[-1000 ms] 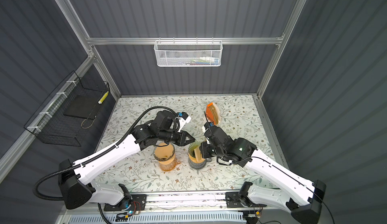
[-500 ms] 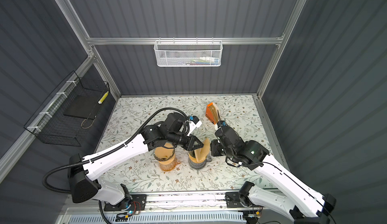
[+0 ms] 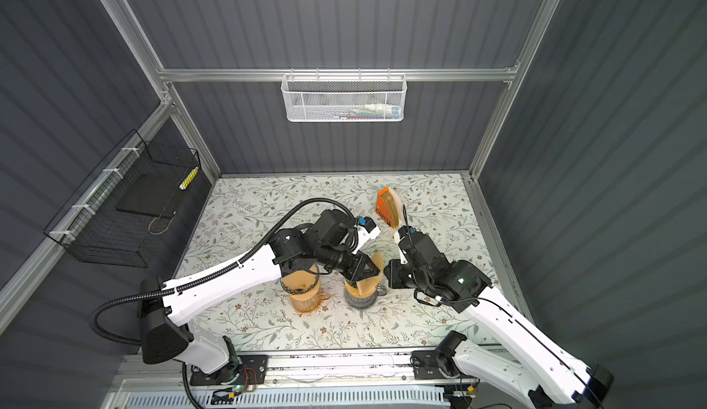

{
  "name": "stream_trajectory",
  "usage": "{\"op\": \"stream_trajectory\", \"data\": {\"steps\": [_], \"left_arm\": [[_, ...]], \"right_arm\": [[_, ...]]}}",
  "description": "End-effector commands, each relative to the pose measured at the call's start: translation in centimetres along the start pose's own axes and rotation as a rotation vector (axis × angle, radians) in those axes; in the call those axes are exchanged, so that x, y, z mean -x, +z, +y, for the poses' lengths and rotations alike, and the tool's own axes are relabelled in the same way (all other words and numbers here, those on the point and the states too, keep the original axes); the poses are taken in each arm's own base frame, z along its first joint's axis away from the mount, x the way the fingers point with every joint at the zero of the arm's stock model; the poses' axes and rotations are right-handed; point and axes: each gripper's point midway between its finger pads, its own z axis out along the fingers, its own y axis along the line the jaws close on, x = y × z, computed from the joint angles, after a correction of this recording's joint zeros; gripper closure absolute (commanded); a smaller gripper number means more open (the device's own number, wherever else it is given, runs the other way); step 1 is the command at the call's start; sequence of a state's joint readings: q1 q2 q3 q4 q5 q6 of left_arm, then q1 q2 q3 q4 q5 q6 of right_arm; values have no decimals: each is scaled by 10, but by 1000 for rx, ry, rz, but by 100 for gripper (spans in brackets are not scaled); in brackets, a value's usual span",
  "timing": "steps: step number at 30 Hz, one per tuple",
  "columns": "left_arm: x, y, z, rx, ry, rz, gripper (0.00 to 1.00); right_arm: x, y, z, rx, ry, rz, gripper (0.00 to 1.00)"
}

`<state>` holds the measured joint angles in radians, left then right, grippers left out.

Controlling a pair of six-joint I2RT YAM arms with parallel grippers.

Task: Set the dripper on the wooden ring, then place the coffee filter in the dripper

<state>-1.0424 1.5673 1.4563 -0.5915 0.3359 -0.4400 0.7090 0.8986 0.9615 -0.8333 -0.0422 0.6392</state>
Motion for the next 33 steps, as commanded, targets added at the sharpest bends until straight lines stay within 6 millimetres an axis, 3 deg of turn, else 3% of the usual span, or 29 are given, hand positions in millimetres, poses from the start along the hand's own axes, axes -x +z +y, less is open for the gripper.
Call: {"op": "stream_trajectory", "data": {"steps": [1, 21, 33], "left_arm": [[-3, 2, 14, 82, 15, 14, 79], [-5, -6, 29, 171, 23, 4, 81], [-3, -15, 30, 193, 25, -24, 82]], "right_arm": [[1, 2, 3, 15, -22, 2, 77], [2, 16, 10, 23, -51, 44, 78], [14, 2, 19, 37, -54, -2, 76]]}}
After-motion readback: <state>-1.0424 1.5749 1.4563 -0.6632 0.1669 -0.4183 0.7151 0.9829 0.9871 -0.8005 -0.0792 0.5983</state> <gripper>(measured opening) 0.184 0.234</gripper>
